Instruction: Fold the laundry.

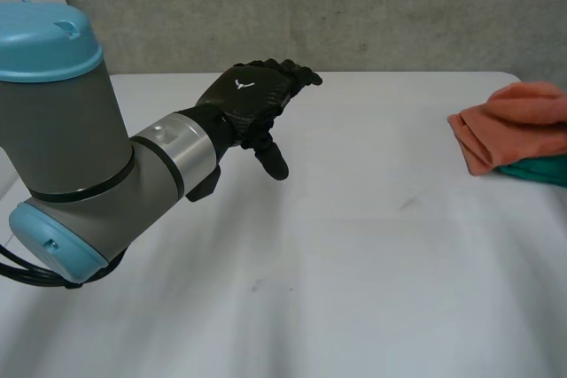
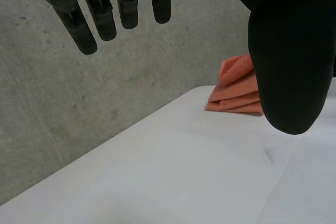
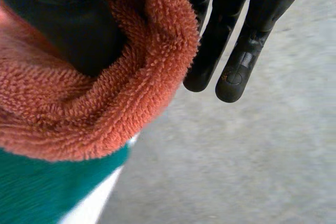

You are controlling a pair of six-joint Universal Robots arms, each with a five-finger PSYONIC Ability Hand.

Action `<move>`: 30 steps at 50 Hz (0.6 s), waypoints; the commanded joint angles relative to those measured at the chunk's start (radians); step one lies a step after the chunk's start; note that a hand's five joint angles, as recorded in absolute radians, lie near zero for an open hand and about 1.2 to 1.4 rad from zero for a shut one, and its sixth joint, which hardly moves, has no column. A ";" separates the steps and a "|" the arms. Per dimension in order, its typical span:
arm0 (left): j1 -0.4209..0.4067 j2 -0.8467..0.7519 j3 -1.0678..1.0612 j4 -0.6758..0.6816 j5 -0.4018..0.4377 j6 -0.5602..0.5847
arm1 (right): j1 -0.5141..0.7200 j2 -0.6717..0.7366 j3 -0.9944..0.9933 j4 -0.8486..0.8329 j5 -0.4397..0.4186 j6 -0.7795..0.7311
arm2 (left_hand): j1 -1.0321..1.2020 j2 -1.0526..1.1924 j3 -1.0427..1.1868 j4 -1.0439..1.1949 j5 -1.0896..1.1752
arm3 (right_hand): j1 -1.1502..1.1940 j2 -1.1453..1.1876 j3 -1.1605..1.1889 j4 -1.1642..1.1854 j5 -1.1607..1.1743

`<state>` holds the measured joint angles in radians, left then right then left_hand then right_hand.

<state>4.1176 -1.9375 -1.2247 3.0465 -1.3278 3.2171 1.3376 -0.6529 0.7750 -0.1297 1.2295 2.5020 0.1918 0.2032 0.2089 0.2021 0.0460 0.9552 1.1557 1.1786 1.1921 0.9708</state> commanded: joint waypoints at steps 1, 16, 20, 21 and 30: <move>0.001 0.000 -0.002 0.000 -0.001 -0.013 | -0.003 0.016 -0.146 0.059 0.102 0.017 | 0.001 -0.010 -0.016 -0.009 -0.028 | 0.441 0.241 0.218 0.204 0.251; 0.001 -0.001 -0.002 0.000 -0.001 -0.013 | 0.009 0.058 -0.086 0.121 0.009 -0.046 | 0.004 -0.007 -0.013 -0.006 -0.025 | 0.441 0.241 0.218 0.204 0.251; 0.001 -0.001 -0.002 0.000 -0.001 -0.013 | 0.012 0.053 -0.043 0.116 -0.024 -0.041 | 0.004 -0.007 -0.013 -0.006 -0.025 | 0.441 0.241 0.218 0.204 0.251; 0.001 -0.001 -0.002 0.000 -0.001 -0.013 | 0.012 0.058 -0.042 0.113 -0.018 -0.041 | 0.004 -0.007 -0.013 -0.006 -0.025 | 0.441 0.241 0.218 0.204 0.251; 0.001 -0.003 -0.006 0.000 -0.001 -0.014 | 0.014 0.121 -0.043 0.139 0.079 -0.055 | 0.001 -0.010 -0.016 -0.009 -0.028 | 0.337 0.136 0.113 0.100 0.147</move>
<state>4.1187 -1.9392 -1.2281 3.0465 -1.3284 3.2044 1.3505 -0.5707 0.7374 -0.0130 1.2451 2.4567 0.1918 0.2031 0.2089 0.2021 0.0460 0.9552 1.1556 1.1775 1.1896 0.9803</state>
